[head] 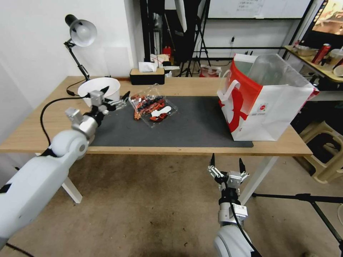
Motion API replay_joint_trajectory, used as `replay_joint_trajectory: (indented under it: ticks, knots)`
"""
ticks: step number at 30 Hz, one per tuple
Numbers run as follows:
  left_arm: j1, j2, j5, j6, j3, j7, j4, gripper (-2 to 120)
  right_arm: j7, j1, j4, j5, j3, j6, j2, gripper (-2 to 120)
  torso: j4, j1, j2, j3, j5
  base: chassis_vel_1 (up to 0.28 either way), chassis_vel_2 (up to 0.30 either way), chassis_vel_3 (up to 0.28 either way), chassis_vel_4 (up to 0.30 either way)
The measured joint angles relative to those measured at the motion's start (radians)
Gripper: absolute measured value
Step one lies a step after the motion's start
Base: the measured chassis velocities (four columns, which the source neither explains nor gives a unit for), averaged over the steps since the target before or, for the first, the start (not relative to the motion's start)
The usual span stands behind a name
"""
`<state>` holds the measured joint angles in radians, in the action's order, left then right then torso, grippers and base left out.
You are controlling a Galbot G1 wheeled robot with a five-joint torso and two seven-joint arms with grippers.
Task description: Pick up the trash from the table and place it into the takeout bag.
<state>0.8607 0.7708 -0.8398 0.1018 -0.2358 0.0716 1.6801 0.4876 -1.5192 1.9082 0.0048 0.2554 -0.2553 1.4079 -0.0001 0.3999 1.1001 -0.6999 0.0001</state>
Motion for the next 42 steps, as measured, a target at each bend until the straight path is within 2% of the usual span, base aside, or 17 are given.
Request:
replay_joint_trajectory:
  ticks: [6, 8, 12, 18, 21, 32, 42]
  knots:
    - [0.169, 0.03, 0.039, 0.016, -0.128, 0.0, 0.062, 100, 0.0, 0.0, -0.004, 0.002, 0.001, -0.003, -0.005, 100, 0.0001, 0.0, 0.0, 0.0, -0.0001, 0.0, 0.0, 0.0, 0.0]
    - [0.194, 0.038, 0.05, 0.02, -0.141, 0.0, 0.07, 100, 0.0, -0.001, -0.004, 0.002, 0.001, -0.005, -0.004, 100, 0.0005, 0.0, 0.0, 0.0, -0.0003, 0.0, 0.0, 0.0, 0.0]
    - [0.255, 0.068, 0.083, 0.032, -0.178, -0.001, 0.09, 100, -0.001, -0.009, -0.004, 0.0, 0.005, -0.009, 0.002, 100, -0.0004, 0.0, 0.0, 0.0, -0.0002, 0.0, 0.0, 0.0, 0.0]
    - [0.331, 0.105, 0.117, 0.042, -0.234, -0.008, 0.117, 100, -0.001, -0.012, -0.002, -0.001, 0.005, -0.01, 0.003, 100, 0.0004, 0.0, 0.0, 0.0, -0.0001, 0.0, 0.0, 0.0, 0.0]
    - [0.401, 0.134, 0.145, 0.06, -0.286, -0.009, 0.128, 100, -0.001, -0.017, -0.002, -0.001, 0.009, -0.013, -0.001, 100, 0.0001, 0.0, 0.0, 0.0, 0.0, 0.0, 0.0, 0.0, 0.0]
    - [0.504, 0.198, 0.187, 0.104, -0.361, -0.004, 0.129, 100, -0.001, -0.02, -0.001, 0.0, 0.011, -0.016, -0.002, 100, 0.0001, 0.0, 0.0, 0.0, 0.0, 0.0, 0.0, 0.0, 0.0]
    - [0.592, 0.263, 0.234, 0.146, -0.397, 0.012, 0.132, 100, -0.002, -0.019, -0.003, -0.001, 0.011, -0.016, 0.003, 100, 0.0, 0.0, 0.0, 0.0, -0.0001, 0.0, 0.0, 0.0, 0.0]
